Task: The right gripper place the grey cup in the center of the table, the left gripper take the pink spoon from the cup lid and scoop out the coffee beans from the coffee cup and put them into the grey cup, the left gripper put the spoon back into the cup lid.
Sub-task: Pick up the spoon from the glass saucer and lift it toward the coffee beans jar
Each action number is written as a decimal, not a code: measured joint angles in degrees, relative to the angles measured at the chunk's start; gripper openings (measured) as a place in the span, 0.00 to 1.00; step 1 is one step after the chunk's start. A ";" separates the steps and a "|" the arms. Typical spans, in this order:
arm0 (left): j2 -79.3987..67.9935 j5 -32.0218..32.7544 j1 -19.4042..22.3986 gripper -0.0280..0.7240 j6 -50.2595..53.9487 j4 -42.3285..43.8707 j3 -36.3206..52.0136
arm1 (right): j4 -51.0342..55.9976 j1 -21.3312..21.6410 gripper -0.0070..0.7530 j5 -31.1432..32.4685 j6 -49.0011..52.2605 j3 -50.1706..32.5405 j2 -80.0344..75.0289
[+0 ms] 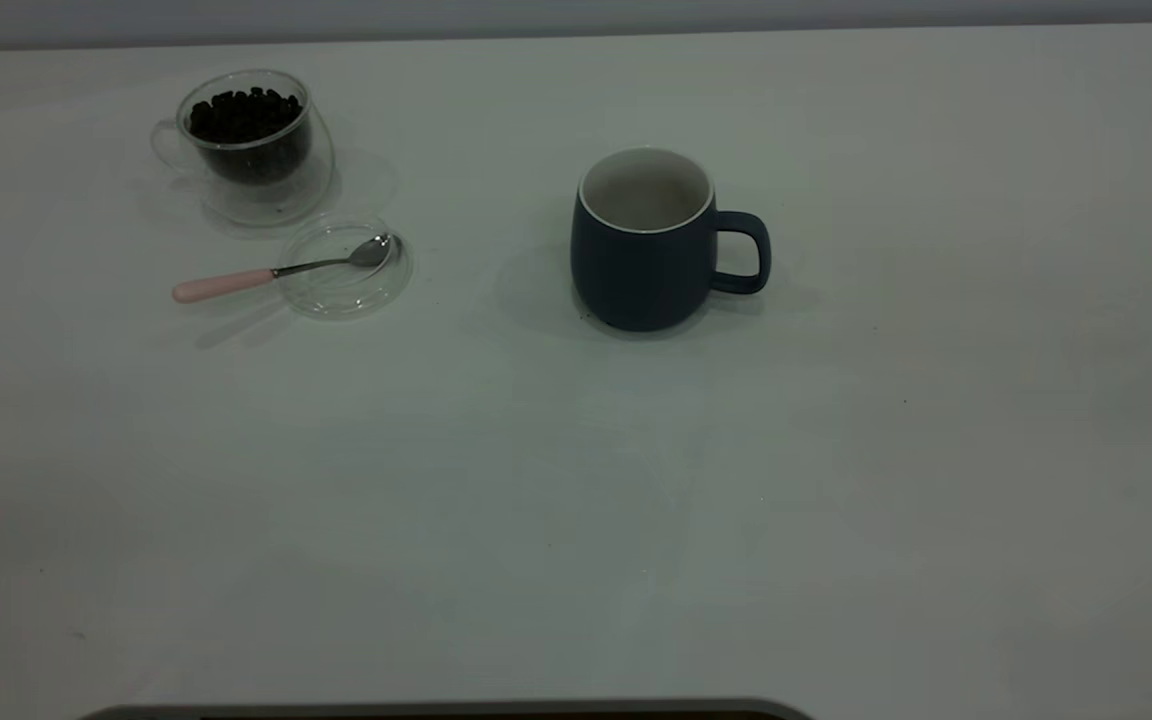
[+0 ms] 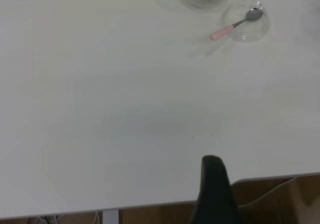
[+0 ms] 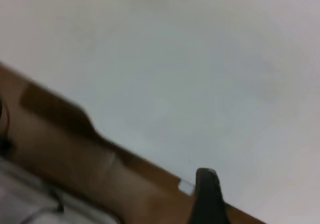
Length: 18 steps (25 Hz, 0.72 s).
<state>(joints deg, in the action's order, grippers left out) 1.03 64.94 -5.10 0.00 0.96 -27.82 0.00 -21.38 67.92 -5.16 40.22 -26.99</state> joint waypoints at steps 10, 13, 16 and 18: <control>0.00 0.00 0.00 0.82 0.00 0.00 0.00 | 4.90 19.34 0.79 -4.18 -1.44 -11.59 18.88; 0.00 0.00 0.00 0.82 0.00 0.00 0.00 | 4.90 22.64 0.79 -3.83 -1.76 -13.12 22.36; 0.00 0.00 0.00 0.82 0.00 0.00 0.00 | 4.90 23.37 0.79 -3.70 -2.38 -13.24 24.61; 0.00 0.00 0.00 0.82 0.00 0.00 0.00 | 4.90 23.37 0.79 -3.70 -2.44 -13.24 25.12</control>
<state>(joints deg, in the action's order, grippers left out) 1.03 64.94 -5.10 0.00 0.96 -27.82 4.90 1.98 64.21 -7.60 26.98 -1.87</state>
